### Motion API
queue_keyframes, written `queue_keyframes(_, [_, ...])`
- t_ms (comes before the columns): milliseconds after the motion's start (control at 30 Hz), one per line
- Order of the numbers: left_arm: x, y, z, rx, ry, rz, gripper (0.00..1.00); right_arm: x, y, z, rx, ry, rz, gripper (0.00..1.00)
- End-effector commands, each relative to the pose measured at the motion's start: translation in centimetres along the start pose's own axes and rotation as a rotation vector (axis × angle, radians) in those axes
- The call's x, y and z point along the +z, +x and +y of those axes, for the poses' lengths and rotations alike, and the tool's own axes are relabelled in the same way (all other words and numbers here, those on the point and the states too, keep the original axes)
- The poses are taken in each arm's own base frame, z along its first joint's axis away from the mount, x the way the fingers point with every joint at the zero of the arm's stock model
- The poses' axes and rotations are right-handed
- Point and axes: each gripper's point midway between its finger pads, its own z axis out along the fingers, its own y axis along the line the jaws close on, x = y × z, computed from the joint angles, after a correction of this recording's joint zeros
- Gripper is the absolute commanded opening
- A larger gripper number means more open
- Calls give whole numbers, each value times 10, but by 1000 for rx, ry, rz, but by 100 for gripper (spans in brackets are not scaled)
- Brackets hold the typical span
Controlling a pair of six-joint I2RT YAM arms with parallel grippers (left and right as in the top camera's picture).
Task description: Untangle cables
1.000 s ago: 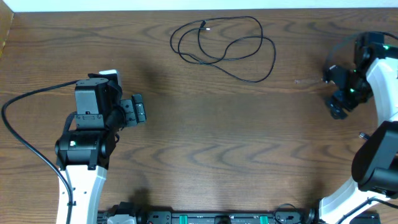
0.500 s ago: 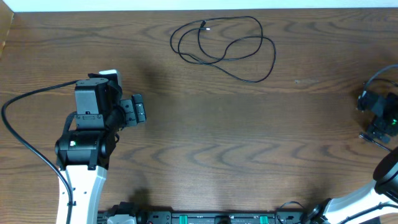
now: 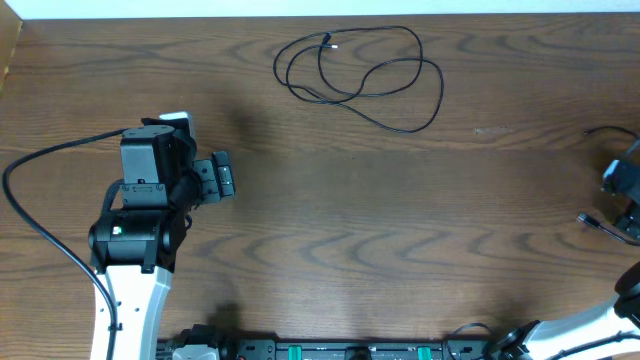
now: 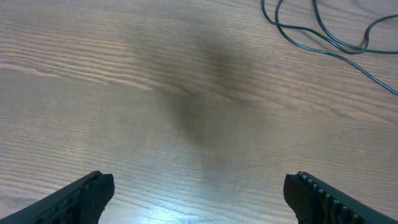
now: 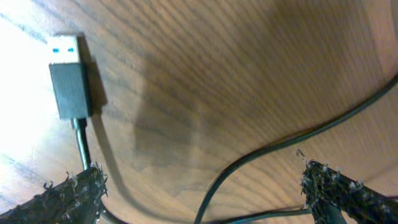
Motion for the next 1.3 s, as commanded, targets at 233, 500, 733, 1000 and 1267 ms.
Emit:
queue_keyframes(233, [-5,-9,2,-14,-9,-26,92,-9,25,8,89,19,-108,96])
queue_keyframes(500, [-5,-9,2,-14,-9,-26,92,-9,39,25,130,-37,-76,98])
queue_keyframes(733, [-5,-9,2,-14,-9,-26,92,-9,56,33,153,-61,-18,99])
queue_keyframes(1000, [-5,-9,2,-14,-9,-26,93,20,61,50,140,-143,-44,99])
queue_keyframes(1267, [-5,-9,2,-14,-9,-26,92,42,60,57,138,-179,-56,93])
